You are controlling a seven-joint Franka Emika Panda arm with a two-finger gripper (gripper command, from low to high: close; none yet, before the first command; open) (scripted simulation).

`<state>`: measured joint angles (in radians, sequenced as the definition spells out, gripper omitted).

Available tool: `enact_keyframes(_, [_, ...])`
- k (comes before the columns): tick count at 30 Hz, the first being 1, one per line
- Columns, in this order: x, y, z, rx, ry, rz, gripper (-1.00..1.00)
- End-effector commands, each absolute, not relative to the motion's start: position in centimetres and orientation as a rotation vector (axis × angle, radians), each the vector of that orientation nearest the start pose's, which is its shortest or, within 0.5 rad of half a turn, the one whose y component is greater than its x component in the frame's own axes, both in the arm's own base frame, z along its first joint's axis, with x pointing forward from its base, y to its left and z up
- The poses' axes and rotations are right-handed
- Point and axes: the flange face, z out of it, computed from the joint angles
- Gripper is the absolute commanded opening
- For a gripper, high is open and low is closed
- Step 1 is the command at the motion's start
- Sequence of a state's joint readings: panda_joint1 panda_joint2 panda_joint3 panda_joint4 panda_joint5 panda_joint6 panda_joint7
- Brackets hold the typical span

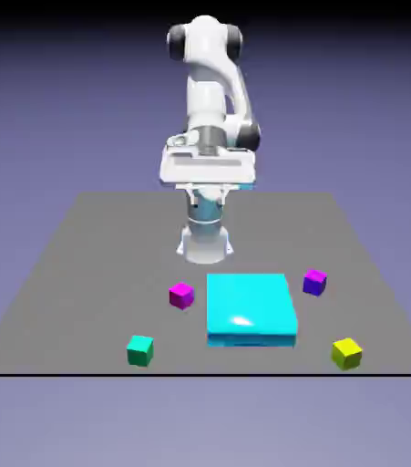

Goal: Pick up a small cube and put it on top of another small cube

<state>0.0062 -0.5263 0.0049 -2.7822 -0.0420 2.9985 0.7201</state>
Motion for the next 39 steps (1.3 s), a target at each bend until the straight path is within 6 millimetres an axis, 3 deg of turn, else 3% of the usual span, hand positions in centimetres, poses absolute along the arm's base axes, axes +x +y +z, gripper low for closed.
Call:
enact_keyframes(1, [40.7, 0.9, 44.1, -2.646, 0.849, -0.968, 0.0])
enact_keyframes(9, [46.1, 1.4, 36.6, -3.164, 0.415, -0.606, 0.0])
enact_keyframes(17, [49.7, 0.0, 27.9, -3.518, -0.13, -0.106, 0.0])
enact_keyframes(23, [51.4, -2.1, 21.1, -3.639, -0.586, 0.338, 0.0])
enact_keyframes(29, [52.6, -4.6, 14.5, -3.624, -1.035, 0.793, 0.0])
enact_keyframes(30, [52.6, -4.6, 14.5, -3.624, -1.035, 0.793, 0.0])
enact_keyframes(33, [51.9, -7.9, 9.6, -3.625, -1.034, 0.794, 0.0])
enact_keyframes(34, [51.7, -8.2, 9.1, -3.625, -1.034, 0.795, 0.0])
enact_keyframes(35, [51.7, -8.2, 9.1, -3.625, -1.034, 0.795, -1.0])
enact_keyframes(36, [51.7, -8.2, 9.1, -3.625, -1.034, 0.795, -1.0])
enact_keyframes(39, [52.5, -5.0, 14.0, -3.625, -1.035, 0.793, -1.0])
